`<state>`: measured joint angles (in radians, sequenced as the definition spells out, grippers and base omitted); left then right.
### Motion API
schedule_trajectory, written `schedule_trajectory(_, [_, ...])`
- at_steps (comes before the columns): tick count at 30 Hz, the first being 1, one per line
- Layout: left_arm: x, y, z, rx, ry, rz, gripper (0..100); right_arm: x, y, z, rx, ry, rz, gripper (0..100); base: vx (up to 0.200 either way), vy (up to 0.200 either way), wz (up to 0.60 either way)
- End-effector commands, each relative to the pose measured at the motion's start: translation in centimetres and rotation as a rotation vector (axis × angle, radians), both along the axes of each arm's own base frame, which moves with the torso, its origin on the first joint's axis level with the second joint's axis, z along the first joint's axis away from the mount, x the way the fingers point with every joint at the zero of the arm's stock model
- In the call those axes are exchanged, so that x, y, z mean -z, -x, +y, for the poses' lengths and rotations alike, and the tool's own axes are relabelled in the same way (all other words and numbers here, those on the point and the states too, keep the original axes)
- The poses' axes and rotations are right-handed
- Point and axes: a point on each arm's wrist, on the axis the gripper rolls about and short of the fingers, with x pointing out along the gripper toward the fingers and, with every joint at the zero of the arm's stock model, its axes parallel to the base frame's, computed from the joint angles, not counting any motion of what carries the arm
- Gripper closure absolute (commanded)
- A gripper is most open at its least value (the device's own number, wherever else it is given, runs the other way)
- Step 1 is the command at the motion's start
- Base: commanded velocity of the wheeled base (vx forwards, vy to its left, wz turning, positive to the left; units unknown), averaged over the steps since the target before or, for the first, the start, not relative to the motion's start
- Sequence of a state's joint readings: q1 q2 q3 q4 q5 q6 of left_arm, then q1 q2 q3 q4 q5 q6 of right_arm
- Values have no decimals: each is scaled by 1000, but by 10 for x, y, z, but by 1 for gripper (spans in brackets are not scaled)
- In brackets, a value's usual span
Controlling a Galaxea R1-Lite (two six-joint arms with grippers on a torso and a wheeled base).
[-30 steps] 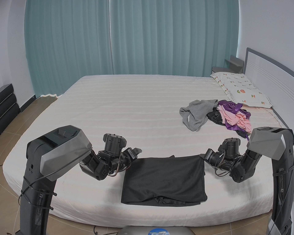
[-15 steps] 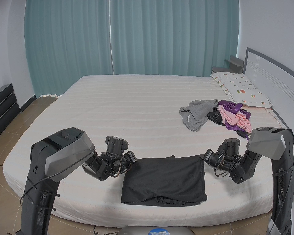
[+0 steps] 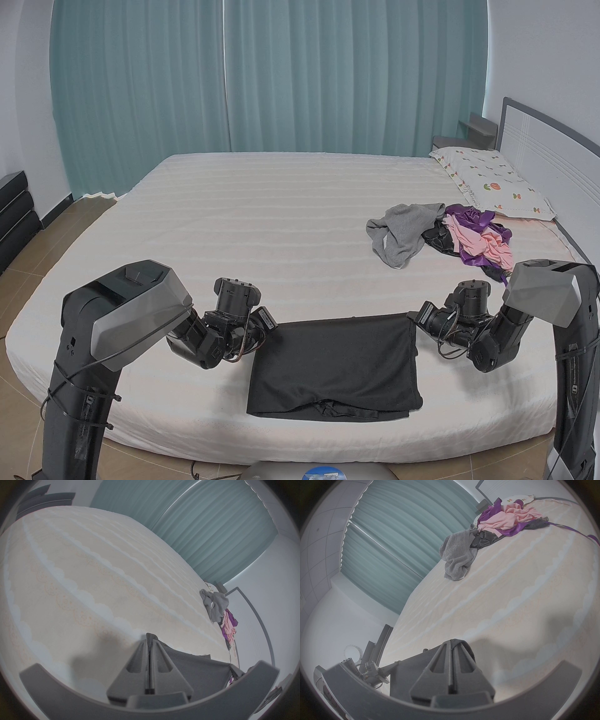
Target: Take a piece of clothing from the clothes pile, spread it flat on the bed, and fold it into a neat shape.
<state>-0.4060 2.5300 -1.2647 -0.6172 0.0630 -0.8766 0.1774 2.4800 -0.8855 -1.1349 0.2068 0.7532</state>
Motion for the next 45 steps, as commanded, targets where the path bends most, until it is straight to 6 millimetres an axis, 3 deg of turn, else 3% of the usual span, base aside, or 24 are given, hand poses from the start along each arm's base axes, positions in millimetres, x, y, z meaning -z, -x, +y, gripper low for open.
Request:
schedule_trajectory(1, [-11, 0, 1, -20, 28, -12, 100, 5, -1, 0, -1, 4, 7, 100, 0, 0, 0])
schedule_trajectory(12, [-14, 4, 2, -53, 23, -8, 100, 14, -3, 4, -10, 11, 22, 100, 0, 0, 0])
schedule_trajectory(13, [-13, 6, 2, -50, 22, -4, 0, 15, -2, 5, -14, 15, 25, 100, 0, 0, 0])
schedule_trajectory(14, [-13, 6, 2, -48, 22, 0, 0, 15, -2, 6, -17, 17, 25, 0, 0, 0, 0])
schedule_trajectory(20, [-12, 7, 2, -47, 21, 3, 0, 6, 1, 5, -19, 14, 9, 0, 0, 0, 0])
schedule_trajectory(24, [-16, 7, 6, -83, 55, 10, 0, -13, 14, -1, -15, 3, 3, 0, 0, 0, 0])
schedule_trajectory(26, [-29, 16, 17, -114, 97, 28, 0, -30, 37, -6, -31, -3, 16, 0, 0, 0, 0])
schedule_trajectory(29, [-36, 40, 26, -78, 112, 76, 0, -29, 77, -6, -103, 4, 85, 0, 0, 0, 0])
schedule_trajectory(31, [-35, 55, 31, -56, 124, 110, 0, -26, 103, -7, -156, 9, 106, 0, 0, 0, 0])
schedule_trajectory(32, [-35, 55, 31, -56, 124, 110, 0, -26, 103, -7, -156, 9, 106, 0, 0, 0, 0])
schedule_trajectory(33, [-27, 68, 36, -49, 122, 141, 0, -25, 124, -9, -197, 8, 103, 0, 0, 0, 0])
schedule_trajectory(36, [-26, 82, 43, -52, 122, 131, 0, -21, 152, -12, -240, 3, 141, 0, 0, 0, 0])
schedule_trajectory(39, [-24, 90, 46, -46, 134, 108, 0, -14, 164, -13, -293, -1, 162, 0, 0, 0, 0])
schedule_trajectory(45, [-22, 90, 46, -47, 134, 96, 0, -3, 168, -7, -323, 14, 204, 0, 0, 0, 0])
